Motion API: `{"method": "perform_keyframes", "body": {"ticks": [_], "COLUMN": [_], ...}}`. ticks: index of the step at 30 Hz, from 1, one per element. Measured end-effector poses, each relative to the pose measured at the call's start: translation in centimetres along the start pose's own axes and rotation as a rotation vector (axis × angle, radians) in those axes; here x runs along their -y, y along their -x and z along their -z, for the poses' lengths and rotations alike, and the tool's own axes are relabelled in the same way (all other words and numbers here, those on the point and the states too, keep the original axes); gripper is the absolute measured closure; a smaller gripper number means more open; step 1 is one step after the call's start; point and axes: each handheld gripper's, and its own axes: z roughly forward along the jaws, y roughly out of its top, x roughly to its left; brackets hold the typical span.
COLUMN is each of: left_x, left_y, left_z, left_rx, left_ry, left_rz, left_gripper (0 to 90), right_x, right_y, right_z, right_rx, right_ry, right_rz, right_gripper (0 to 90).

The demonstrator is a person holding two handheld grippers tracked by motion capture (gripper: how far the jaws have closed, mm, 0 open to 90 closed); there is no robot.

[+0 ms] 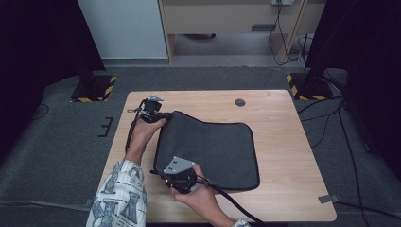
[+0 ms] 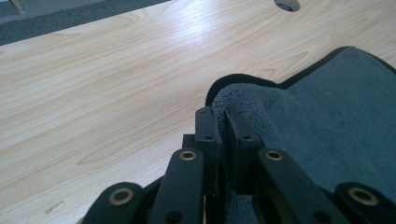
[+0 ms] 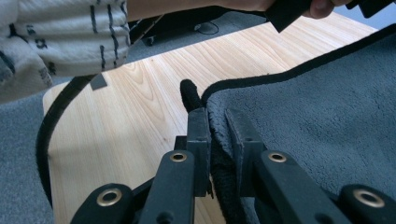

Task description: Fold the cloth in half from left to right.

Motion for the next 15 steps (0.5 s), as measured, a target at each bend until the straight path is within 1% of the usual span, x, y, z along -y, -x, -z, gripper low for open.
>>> {"method": "perform_keyframes", "body": {"ticks": [3, 7, 15], "left_x": [0.1, 0.2, 0.5], "left_y": [-0.3, -0.7, -1.2], "left_z": [0.3, 0.8, 1.4], "left_rx": [-0.001, -0.003, -0.011], "left_ry": [-0.003, 0.001, 0.005], "left_rz": [-0.005, 0.006, 0.011], "left_gripper": [84.2, 84.2, 84.2], "right_x": [-0.3, -0.5, -1.0], "right_y": [-0.2, -0.4, -1.0], "right_z": [-0.1, -0.3, -0.4], "right_rx": [-0.002, -0.007, -0.014], "right_ry": [0.008, 0.011, 0.011], "right_rz": [-0.002, -0.001, 0.012], "right_gripper": [80.8, 80.8, 80.9]}}
